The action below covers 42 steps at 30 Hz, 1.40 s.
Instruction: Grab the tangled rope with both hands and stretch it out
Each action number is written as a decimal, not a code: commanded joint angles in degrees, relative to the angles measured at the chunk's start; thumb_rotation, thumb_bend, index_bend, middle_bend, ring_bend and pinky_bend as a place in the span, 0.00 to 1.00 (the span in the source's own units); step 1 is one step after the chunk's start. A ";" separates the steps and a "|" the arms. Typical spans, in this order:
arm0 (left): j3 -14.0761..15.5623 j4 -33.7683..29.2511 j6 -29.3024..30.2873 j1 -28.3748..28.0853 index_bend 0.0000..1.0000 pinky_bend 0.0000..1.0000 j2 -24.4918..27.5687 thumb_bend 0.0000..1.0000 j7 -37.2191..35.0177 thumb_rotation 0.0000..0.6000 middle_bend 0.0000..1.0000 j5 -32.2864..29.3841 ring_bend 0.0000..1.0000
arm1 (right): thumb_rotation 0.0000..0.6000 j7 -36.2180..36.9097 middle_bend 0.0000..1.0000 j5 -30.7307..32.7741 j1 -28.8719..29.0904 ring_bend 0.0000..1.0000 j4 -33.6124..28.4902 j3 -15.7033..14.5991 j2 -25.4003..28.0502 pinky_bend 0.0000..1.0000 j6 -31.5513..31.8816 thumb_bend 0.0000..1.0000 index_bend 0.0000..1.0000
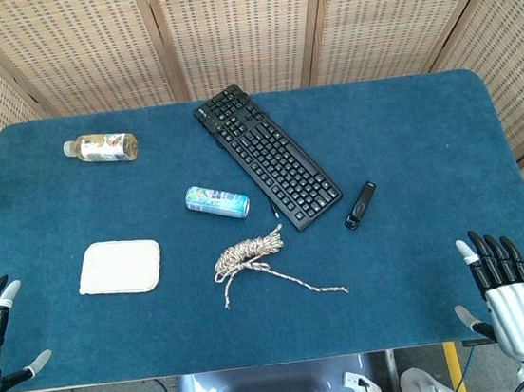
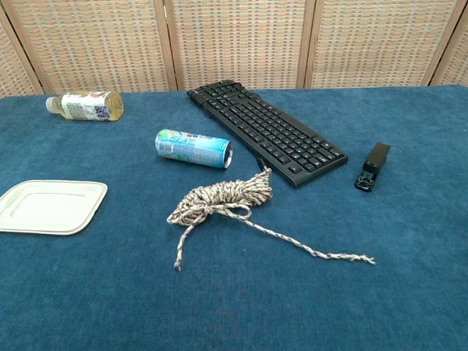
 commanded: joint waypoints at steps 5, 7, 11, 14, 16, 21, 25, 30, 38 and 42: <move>-0.04 -0.09 -0.20 -0.06 0.00 0.00 0.00 0.00 0.03 1.00 0.00 -0.22 0.00 | 1.00 0.53 0.00 -0.04 0.47 0.00 -0.20 -0.38 0.07 0.00 -1.12 0.00 0.00; -0.11 -0.11 -0.35 -0.13 0.00 0.00 -0.13 0.00 0.30 1.00 0.00 -0.36 0.00 | 1.00 2.51 0.00 -0.14 1.59 0.00 -0.76 -0.96 0.73 0.00 -3.36 0.00 0.00; -0.28 -0.23 -0.91 -0.35 0.00 0.00 -0.45 0.00 1.04 1.00 0.00 -0.90 0.00 | 1.00 4.07 0.00 -0.19 4.22 0.00 -1.16 -1.19 1.08 0.00 -7.85 0.00 0.02; -0.43 -0.46 -1.43 -0.56 0.00 0.00 -0.88 0.00 2.24 1.00 0.00 -1.36 0.00 | 1.00 4.79 0.00 1.04 7.82 0.00 -1.27 -0.53 0.31 0.00 -13.77 0.00 0.14; -0.52 -0.64 -1.70 -0.69 0.00 0.00 -1.22 0.00 3.33 1.00 0.00 -1.50 0.00 | 1.00 3.52 0.00 3.18 10.50 0.00 -1.18 0.72 -0.76 0.00 -18.20 0.00 0.23; -0.95 -0.97 -2.52 -1.10 0.00 0.00 -2.39 0.00 6.59 1.00 0.00 -2.31 0.00 | 1.00 -2.03 0.00 11.60 17.67 0.00 -1.77 4.07 -4.87 0.00 -30.46 0.03 0.33; -1.41 -0.98 -3.79 -1.70 0.00 0.00 -3.40 0.00 8.90 1.00 0.00 -3.68 0.00 | 1.00 -7.74 0.00 19.68 22.09 0.00 -0.20 6.62 -10.16 0.00 -36.24 0.11 0.37; -1.82 -1.09 -5.02 -2.30 0.00 0.00 -4.11 0.00 10.60 1.00 0.00 -5.22 0.00 | 1.00 -12.78 0.00 26.84 25.25 0.00 2.54 7.95 -14.77 0.00 -38.17 0.21 0.40; -1.57 -1.14 -4.69 -2.19 0.00 0.00 -4.42 0.00 11.19 1.00 0.00 -5.00 0.00 | 1.00 -17.17 0.00 31.96 28.14 0.00 4.86 7.01 -19.01 0.00 -38.49 0.28 0.43; -1.37 -1.14 -4.76 -2.23 0.00 0.00 -4.34 0.00 11.17 1.00 0.00 -4.81 0.00 | 1.00 -19.09 0.00 32.85 29.11 0.00 5.81 5.80 -20.68 0.00 -37.83 0.30 0.43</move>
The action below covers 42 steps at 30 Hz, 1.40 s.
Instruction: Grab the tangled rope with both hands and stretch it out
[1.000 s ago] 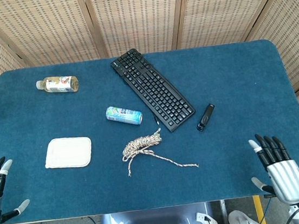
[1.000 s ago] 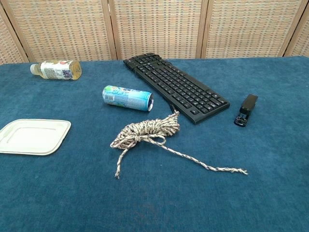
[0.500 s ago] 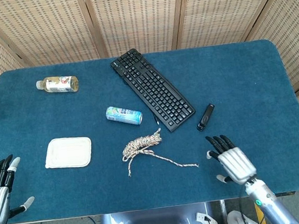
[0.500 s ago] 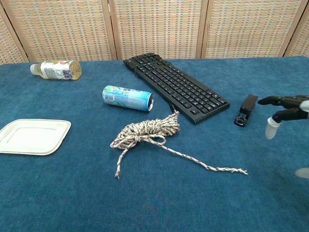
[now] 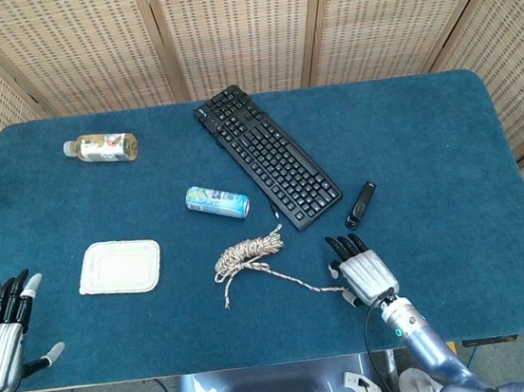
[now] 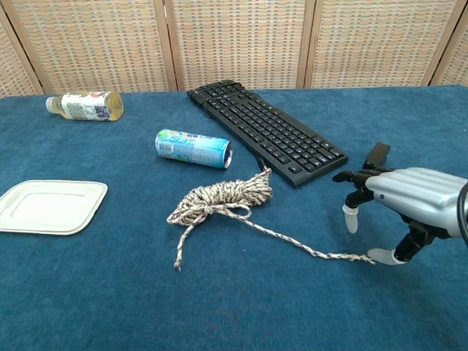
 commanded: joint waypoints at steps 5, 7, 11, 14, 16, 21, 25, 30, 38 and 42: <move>0.20 0.04 0.06 0.00 0.00 0.00 0.11 0.00 -0.15 1.00 0.00 0.25 0.00 | 1.00 -1.90 0.00 0.89 1.31 0.00 1.60 -1.69 -2.17 0.00 1.05 0.30 0.45; 0.21 0.08 0.03 -0.03 0.00 0.00 0.11 0.00 -0.14 1.00 0.00 0.22 0.00 | 1.00 -2.18 0.00 1.29 1.62 0.00 1.96 -1.92 -2.62 0.00 1.23 0.31 0.45; 0.23 0.11 -0.09 -0.13 0.00 0.00 0.08 0.00 -0.12 1.00 0.00 0.17 0.00 | 1.00 -3.31 0.00 2.67 2.42 0.00 2.96 -2.22 -3.77 0.00 1.36 0.31 0.46; 0.24 0.12 -0.11 -0.15 0.00 0.00 0.06 0.00 -0.21 1.00 0.00 0.09 0.00 | 1.00 -4.08 0.00 3.62 3.06 0.00 3.59 -2.55 -4.58 0.00 1.39 0.31 0.47; 0.24 0.10 -0.11 -0.16 0.00 0.00 0.10 0.00 -0.22 1.00 0.00 0.05 0.00 | 1.00 -4.45 0.00 3.90 3.37 0.00 4.00 -2.80 -5.08 0.00 1.57 0.31 0.47; 0.24 0.17 -0.26 -0.27 0.00 0.00 0.01 0.00 -0.12 1.00 0.00 -0.06 0.00 | 1.00 -4.49 0.00 4.60 3.96 0.00 4.94 -2.95 -6.25 0.00 2.01 0.33 0.49; 0.32 0.21 -0.43 -0.33 0.00 0.00 -0.13 0.00 0.11 1.00 0.00 -0.11 0.00 | 1.00 -4.27 0.00 4.95 4.45 0.00 5.65 -3.08 -6.84 0.00 2.08 0.34 0.51; 0.31 0.21 -0.50 -0.38 0.00 0.00 -0.27 0.00 0.43 1.00 0.00 -0.28 0.00 | 1.00 -4.05 0.00 5.07 5.05 0.00 6.18 -3.43 -7.52 0.00 2.30 0.39 0.54; 0.42 0.17 -0.51 -0.40 0.00 0.00 -0.24 0.00 0.66 1.00 0.00 -0.29 0.00 | 1.00 -4.40 0.00 5.35 5.64 0.00 7.06 -4.07 -8.29 0.00 2.91 0.41 0.57; 0.48 0.22 -0.63 -0.45 0.00 0.00 -0.32 0.00 0.77 1.00 0.00 -0.32 0.00 | 1.00 -3.68 0.00 4.35 5.67 0.00 7.32 -4.26 -8.43 0.00 3.64 0.41 0.63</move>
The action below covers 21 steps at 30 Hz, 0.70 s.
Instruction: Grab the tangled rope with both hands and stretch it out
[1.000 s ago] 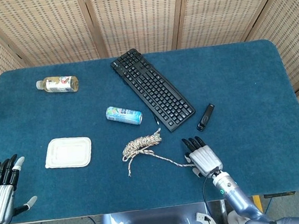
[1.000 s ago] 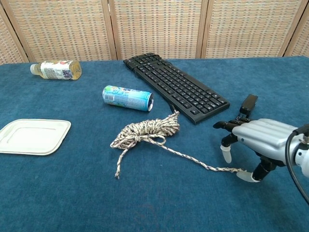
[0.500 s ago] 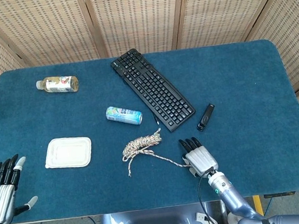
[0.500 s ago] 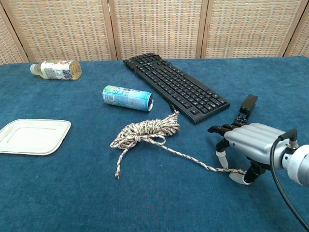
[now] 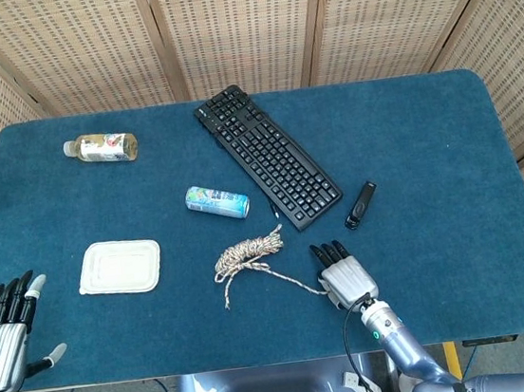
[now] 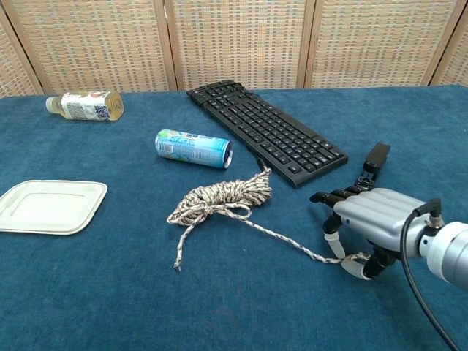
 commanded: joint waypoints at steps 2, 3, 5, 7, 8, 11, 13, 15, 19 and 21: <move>0.03 0.06 -0.13 -0.08 0.00 0.00 -0.14 0.00 0.24 1.00 0.00 0.03 0.00 | 1.00 1.07 0.00 -1.46 -0.06 0.00 0.33 -0.23 -0.14 0.00 0.89 0.42 0.64; 0.06 0.09 -0.19 -0.13 0.00 0.00 -0.22 0.00 0.37 1.00 0.00 0.09 0.00 | 1.00 1.49 0.00 -1.96 -0.10 0.00 0.40 -0.32 -0.13 0.00 1.13 0.42 0.64; 0.10 0.21 -0.31 -0.24 0.00 0.00 -0.39 0.00 0.56 1.00 0.00 0.28 0.00 | 1.00 2.16 0.00 -2.80 -0.15 0.00 0.52 -0.46 -0.09 0.00 1.49 0.42 0.65; 0.05 0.43 -0.62 -0.55 0.00 0.00 -0.70 0.00 0.77 1.00 0.00 0.54 0.00 | 1.00 2.68 0.00 -3.72 -0.13 0.00 0.65 -0.66 0.01 0.00 1.76 0.42 0.65; -0.21 0.66 -0.90 -1.00 0.00 0.00 -1.01 0.00 1.14 1.00 0.00 0.86 0.00 | 1.00 2.78 0.00 -4.25 -0.06 0.00 0.73 -0.82 0.11 0.00 1.86 0.42 0.65; -2.23 3.07 -2.30 -3.99 0.06 0.00 -2.94 0.02 4.27 1.00 0.00 3.10 0.00 | 1.00 2.63 0.00 -5.22 0.16 0.00 0.72 -1.11 0.44 0.00 1.98 0.42 0.65; -3.26 4.81 -3.94 -6.45 0.11 0.00 -4.28 0.04 6.23 1.00 0.00 5.19 0.00 | 1.00 2.42 0.00 -5.65 0.31 0.00 0.54 -1.21 0.70 0.00 2.04 0.42 0.65; -3.99 7.39 -6.41 -9.86 0.15 0.00 -5.64 0.07 7.90 1.00 0.00 8.85 0.00 | 1.00 2.18 0.00 -5.90 0.46 0.00 0.38 -1.32 0.98 0.00 1.97 0.42 0.66; -4.62 14.14 -12.57 -17.67 0.24 0.00 -8.68 0.12 9.44 1.00 0.00 16.51 0.00 | 1.00 1.38 0.00 -5.72 0.83 0.00 0.14 -1.44 1.41 0.00 1.50 0.42 0.66; -4.65 17.29 -14.77 -20.99 0.28 0.00 -10.10 0.14 9.26 1.00 0.00 19.74 0.00 | 1.00 1.34 0.00 -5.55 0.96 0.00 -0.05 -1.39 1.52 0.00 1.28 0.42 0.66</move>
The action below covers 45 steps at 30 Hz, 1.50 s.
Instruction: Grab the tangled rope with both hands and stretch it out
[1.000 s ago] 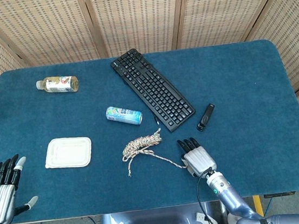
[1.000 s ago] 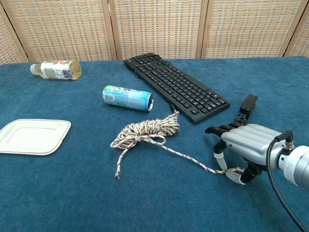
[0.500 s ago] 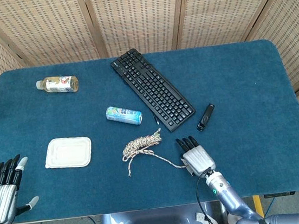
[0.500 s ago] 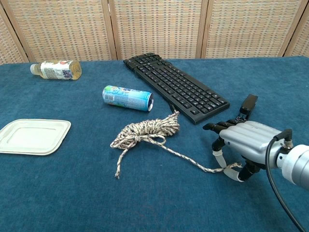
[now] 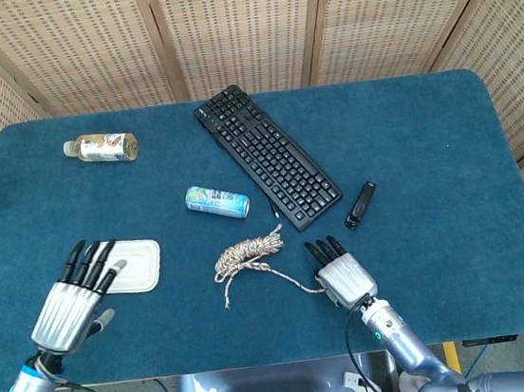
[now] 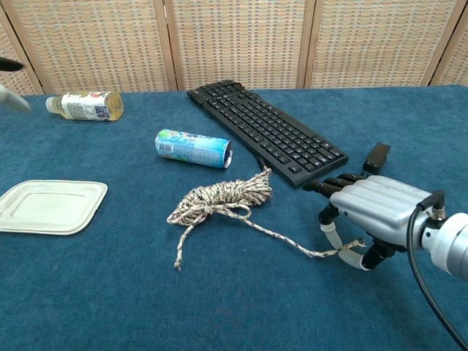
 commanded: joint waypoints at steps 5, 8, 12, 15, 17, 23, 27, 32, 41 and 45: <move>-0.54 15.98 -10.22 -15.09 0.37 0.00 -8.77 0.15 -1.15 1.00 0.00 12.66 0.00 | 1.00 -0.62 0.00 0.24 0.58 0.00 -0.42 0.11 0.50 0.00 -0.47 0.42 0.66; 0.10 19.99 -12.52 -18.24 0.38 0.00 -11.70 0.16 -1.42 1.00 0.00 14.13 0.00 | 1.00 -0.80 0.00 0.91 0.94 0.00 -0.64 0.36 0.70 0.00 -1.05 0.42 0.67; 1.14 24.25 -14.24 -21.60 0.42 0.00 -15.62 0.19 -2.60 1.00 0.00 15.40 0.00 | 1.00 -1.41 0.00 1.95 1.49 0.00 -0.85 0.75 0.82 0.00 -1.61 0.42 0.67; 1.94 26.97 -15.63 -23.94 0.43 0.00 -18.78 0.21 -4.23 1.00 0.00 15.34 0.00 | 1.00 -1.80 0.00 2.56 1.87 0.00 -0.94 0.87 0.74 0.00 -1.90 0.42 0.67; 2.52 28.54 -15.77 -25.03 0.44 0.00 -20.64 0.23 -5.44 1.00 0.00 15.16 0.00 | 1.00 -2.10 0.01 2.86 2.11 0.00 -0.86 0.85 0.63 0.00 -2.04 0.43 0.67; 4.24 32.27 -15.75 -27.06 0.46 0.00 -24.30 0.26 -7.17 1.00 0.00 14.56 0.00 | 1.00 -2.58 0.01 3.55 2.61 0.00 -0.81 0.98 0.30 0.00 -1.95 0.43 0.67; 4.91 33.87 -16.08 -28.14 0.46 0.00 -26.06 0.29 -7.80 1.00 0.00 13.69 0.00 | 1.00 -2.84 0.01 3.75 2.88 0.00 -1.03 1.03 0.34 0.00 -1.72 0.43 0.67; 5.87 35.51 -16.48 -29.28 0.47 0.00 -27.55 0.32 -8.23 1.00 0.00 12.85 0.00 | 1.00 -3.03 0.01 4.17 3.08 0.00 -1.31 0.99 0.53 0.00 -1.55 0.43 0.68; 7.89 38.44 -15.88 -30.31 0.48 0.00 -29.73 0.35 -8.98 1.00 0.00 12.11 0.00 | 1.00 -2.78 0.01 4.56 3.44 0.00 -0.82 0.83 0.53 0.00 -1.54 0.43 0.68; 8.48 39.09 -15.37 -30.56 0.50 0.00 -30.33 0.36 -9.06 1.00 0.00 11.71 0.00 | 1.00 -2.50 0.01 4.50 3.53 0.00 -0.64 0.68 0.55 0.00 -1.55 0.43 0.68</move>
